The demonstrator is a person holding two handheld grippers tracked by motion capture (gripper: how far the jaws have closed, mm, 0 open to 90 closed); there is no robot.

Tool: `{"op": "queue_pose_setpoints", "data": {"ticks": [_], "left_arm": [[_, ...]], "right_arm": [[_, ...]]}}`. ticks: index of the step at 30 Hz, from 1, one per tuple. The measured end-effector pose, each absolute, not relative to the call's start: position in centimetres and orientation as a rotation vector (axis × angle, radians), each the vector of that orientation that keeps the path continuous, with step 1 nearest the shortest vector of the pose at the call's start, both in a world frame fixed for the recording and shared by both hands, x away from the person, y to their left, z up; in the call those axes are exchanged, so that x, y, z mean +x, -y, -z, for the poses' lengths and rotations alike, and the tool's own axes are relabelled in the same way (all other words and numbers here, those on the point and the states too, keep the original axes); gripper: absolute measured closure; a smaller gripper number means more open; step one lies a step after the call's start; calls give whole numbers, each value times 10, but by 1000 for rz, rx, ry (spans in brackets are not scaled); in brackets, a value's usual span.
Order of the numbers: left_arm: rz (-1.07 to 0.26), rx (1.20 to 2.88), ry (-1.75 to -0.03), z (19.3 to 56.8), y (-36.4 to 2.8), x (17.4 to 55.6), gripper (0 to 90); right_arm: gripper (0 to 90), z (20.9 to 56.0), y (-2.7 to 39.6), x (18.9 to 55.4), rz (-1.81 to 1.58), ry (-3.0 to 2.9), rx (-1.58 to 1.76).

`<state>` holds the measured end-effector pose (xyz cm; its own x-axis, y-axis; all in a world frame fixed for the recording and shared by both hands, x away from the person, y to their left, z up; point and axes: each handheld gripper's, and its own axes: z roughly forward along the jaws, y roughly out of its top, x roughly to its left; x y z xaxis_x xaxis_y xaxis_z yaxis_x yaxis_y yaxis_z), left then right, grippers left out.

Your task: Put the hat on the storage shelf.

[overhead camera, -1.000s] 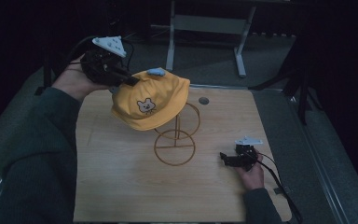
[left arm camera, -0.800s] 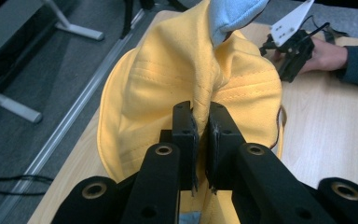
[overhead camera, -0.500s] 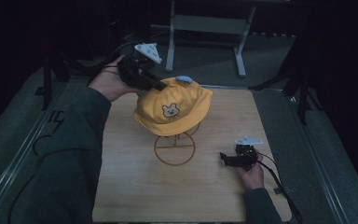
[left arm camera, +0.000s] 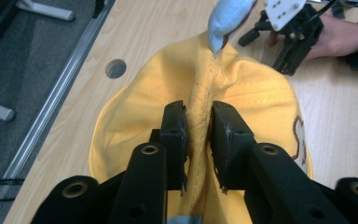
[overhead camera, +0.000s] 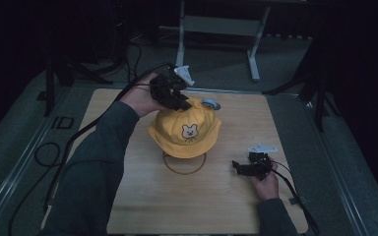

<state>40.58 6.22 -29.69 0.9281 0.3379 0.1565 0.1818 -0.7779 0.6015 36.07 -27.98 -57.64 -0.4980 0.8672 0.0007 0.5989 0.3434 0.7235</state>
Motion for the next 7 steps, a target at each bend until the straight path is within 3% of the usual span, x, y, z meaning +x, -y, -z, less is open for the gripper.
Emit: {"op": "queue_pose_setpoints", "data": {"ticks": [4, 7], "left_arm": [[-331, 2395, -450, 287, -76, 407, 465], [-362, 2266, -507, 274, -97, 406, 338]], "right_arm": [[136, 576, 280, 361, -954, -2228, 1291], [136, 576, 280, 361, -955, -2228, 1291]]}}
